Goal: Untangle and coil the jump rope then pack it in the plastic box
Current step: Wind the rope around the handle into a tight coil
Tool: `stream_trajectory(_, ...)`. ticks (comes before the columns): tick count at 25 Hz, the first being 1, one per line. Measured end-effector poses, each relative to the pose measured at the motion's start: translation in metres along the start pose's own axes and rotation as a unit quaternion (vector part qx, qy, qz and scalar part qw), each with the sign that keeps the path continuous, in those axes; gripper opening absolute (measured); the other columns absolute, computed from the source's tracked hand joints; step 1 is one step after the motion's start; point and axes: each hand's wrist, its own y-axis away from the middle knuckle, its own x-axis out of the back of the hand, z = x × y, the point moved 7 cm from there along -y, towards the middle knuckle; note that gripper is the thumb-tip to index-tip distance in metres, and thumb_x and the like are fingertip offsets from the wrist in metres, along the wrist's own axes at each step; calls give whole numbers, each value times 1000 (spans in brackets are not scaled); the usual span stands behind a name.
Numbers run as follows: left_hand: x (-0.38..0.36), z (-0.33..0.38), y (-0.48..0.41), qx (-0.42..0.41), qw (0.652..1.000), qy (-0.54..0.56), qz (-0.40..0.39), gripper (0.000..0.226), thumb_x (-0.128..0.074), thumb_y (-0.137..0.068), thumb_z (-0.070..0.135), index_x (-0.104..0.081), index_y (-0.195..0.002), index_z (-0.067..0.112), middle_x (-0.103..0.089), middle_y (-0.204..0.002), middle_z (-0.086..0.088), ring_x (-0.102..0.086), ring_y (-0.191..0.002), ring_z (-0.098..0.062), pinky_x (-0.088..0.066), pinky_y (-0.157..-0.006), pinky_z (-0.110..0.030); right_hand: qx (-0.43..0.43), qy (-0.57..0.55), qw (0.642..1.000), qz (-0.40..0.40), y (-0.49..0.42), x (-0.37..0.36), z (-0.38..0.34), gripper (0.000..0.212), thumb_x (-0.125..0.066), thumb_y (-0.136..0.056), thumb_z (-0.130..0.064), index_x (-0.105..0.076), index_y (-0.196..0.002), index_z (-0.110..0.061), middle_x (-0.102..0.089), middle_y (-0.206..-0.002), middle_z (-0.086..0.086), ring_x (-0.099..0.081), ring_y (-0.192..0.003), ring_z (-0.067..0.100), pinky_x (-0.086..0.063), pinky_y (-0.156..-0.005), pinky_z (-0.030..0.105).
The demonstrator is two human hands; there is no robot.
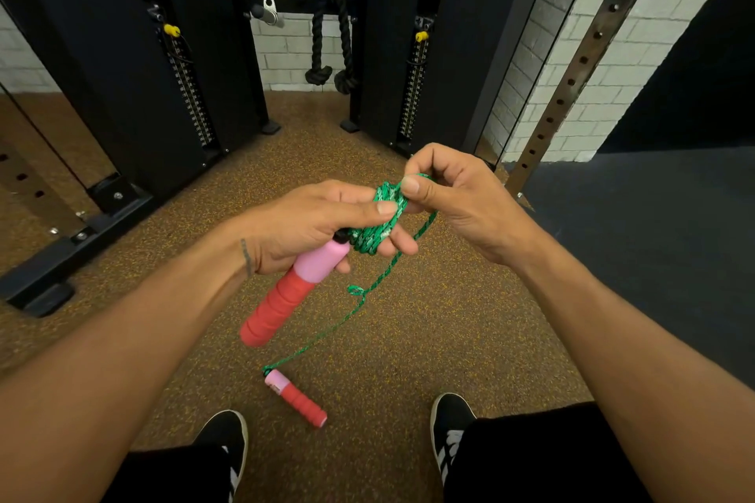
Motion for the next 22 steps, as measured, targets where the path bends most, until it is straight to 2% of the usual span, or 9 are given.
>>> stream_trajectory(5,-5,1,3,-7,996,85,-38,31,-58,-90,31,-72,-117,22,-77,-102,-10,-66,-74,-4,-50,-44,-17,-35,-49,998,-32,-1,-2,10,21,-62,-85,-36,-60,-85,-15,-58,-70,-13,-49,-68,7,-39,-68,25)
stream_trajectory(9,-9,0,4,-6,989,126,-72,33,-57,-88,28,-75,-115,21,-76,-102,-13,-68,-72,-6,-51,-44,-17,-68,-107,991,-54,-1,-9,17,23,-58,-86,-35,-60,-87,-12,-64,-73,-11,-53,-70,7,-42,-66,21)
stream_trajectory(12,-9,0,3,-16,987,145,-64,34,-59,-85,30,-75,-114,20,-77,-97,-11,-67,-70,-5,-50,-44,-18,-95,-132,986,-39,-1,-16,30,21,-60,-91,-34,-61,-85,-14,-63,-76,-4,-47,-71,12,-38,-65,28)
stream_trajectory(14,-7,3,2,-40,985,165,-44,34,-60,-85,31,-76,-112,18,-77,-94,-9,-66,-69,-5,-49,-43,-18,-119,-151,981,-33,1,-21,38,15,-59,-97,-21,-65,-94,-8,-61,-83,9,-48,-72,15,-40,-67,28)
stream_trajectory(16,-4,9,0,-68,978,196,-13,36,-57,-88,31,-72,-117,16,-77,-91,-6,-66,-68,-5,-49,-43,-17,-151,-179,972,-37,3,-27,46,17,-55,-98,-20,-67,-105,-10,-62,-82,7,-53,-69,11,-43,-69,30)
stream_trajectory(18,2,13,-1,-87,971,224,18,40,-50,-94,29,-64,-127,14,-76,-102,-6,-68,-71,-7,-51,-45,-18,-187,-173,965,-60,6,-37,52,16,-56,-96,-27,-68,-105,-22,-62,-76,2,-56,-66,11,-47,-71,32)
stream_trajectory(20,9,14,-2,-96,968,227,37,42,-50,-95,19,-55,-136,12,-70,-124,-11,-70,-88,-10,-53,-50,-19,-217,-114,964,-100,12,-49,56,15,-50,-103,-25,-65,-102,-23,-65,-78,2,-59,-68,14,-48,-70,32)
stream_trajectory(22,15,10,-2,-90,973,207,51,51,-49,-90,3,-49,-141,13,-66,-133,-9,-68,-104,-10,-54,-53,-19,-234,-64,960,-138,17,-58,54,13,-49,-105,-25,-62,-104,-20,-66,-80,2,-61,-68,12,-48,-68,29)
